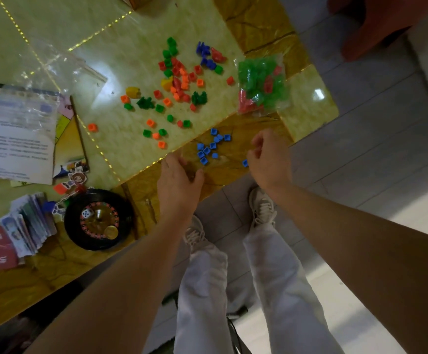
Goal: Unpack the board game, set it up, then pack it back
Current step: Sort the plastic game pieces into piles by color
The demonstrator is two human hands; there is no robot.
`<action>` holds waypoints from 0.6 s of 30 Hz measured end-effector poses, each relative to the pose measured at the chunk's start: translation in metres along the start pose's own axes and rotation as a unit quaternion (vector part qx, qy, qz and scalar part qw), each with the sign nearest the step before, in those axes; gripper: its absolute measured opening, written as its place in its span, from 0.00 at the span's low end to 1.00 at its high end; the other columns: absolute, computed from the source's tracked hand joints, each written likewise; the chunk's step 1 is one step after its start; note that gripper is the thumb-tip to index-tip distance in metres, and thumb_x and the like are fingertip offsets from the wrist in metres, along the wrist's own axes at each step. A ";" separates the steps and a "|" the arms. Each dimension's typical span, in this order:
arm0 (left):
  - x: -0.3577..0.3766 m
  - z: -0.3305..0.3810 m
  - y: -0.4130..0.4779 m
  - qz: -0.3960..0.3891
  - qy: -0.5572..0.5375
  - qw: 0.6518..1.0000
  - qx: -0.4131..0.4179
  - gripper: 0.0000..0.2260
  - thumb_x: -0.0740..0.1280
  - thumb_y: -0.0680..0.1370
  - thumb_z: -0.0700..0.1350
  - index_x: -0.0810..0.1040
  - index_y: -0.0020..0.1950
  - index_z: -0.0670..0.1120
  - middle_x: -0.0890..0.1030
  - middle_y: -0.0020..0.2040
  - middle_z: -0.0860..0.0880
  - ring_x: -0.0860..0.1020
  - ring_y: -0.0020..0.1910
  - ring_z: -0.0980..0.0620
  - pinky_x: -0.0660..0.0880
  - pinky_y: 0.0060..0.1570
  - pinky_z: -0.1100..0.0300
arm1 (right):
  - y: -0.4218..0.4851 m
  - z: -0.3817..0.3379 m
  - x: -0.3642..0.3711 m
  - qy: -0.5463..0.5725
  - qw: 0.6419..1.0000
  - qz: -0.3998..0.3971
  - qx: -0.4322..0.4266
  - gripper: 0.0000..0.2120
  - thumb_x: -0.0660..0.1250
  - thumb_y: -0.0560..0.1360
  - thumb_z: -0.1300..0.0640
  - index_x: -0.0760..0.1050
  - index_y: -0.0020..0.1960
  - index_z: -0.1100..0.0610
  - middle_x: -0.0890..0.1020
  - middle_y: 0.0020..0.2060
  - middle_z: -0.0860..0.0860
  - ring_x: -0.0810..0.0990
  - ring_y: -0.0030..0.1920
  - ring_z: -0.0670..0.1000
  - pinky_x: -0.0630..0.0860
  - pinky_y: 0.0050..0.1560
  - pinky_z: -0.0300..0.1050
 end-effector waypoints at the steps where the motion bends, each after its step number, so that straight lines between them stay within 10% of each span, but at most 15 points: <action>1: 0.000 -0.002 0.001 -0.010 0.008 1.000 -0.008 0.11 0.70 0.75 0.50 0.71 0.50 0.47 0.75 0.45 0.50 0.73 0.43 0.52 0.66 0.41 0.59 | -0.003 0.002 0.003 0.000 1.000 -0.007 0.028 0.07 0.62 0.76 0.63 0.71 0.53 0.58 0.77 0.46 0.54 0.76 0.43 0.52 0.72 0.41 0.46; 10: 0.004 0.005 0.013 -0.098 -0.036 0.993 0.050 0.07 0.67 0.77 0.45 0.79 0.54 0.48 0.76 0.36 0.57 0.73 0.35 0.59 0.72 0.42 0.58 | -0.006 -0.027 0.033 0.250 0.966 -0.024 0.057 0.14 0.63 0.76 0.68 0.71 0.60 0.56 0.77 0.47 0.47 0.79 0.51 0.47 0.78 0.54 0.41; 18: 0.008 0.005 0.005 -0.076 -0.024 0.995 0.052 0.04 0.68 0.75 0.45 0.78 0.49 0.48 0.78 0.40 0.54 0.76 0.40 0.55 0.72 0.41 0.58 | -0.016 -0.002 0.025 0.242 0.967 0.005 0.075 0.16 0.59 0.77 0.68 0.71 0.63 0.56 0.77 0.51 0.48 0.76 0.51 0.45 0.73 0.48 0.31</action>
Point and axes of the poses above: each hand's wrist, its own y-axis towards the middle knuckle, its own x-axis out of the palm, z = x × y, the point moved 2 cm from there along y, towards the middle knuckle
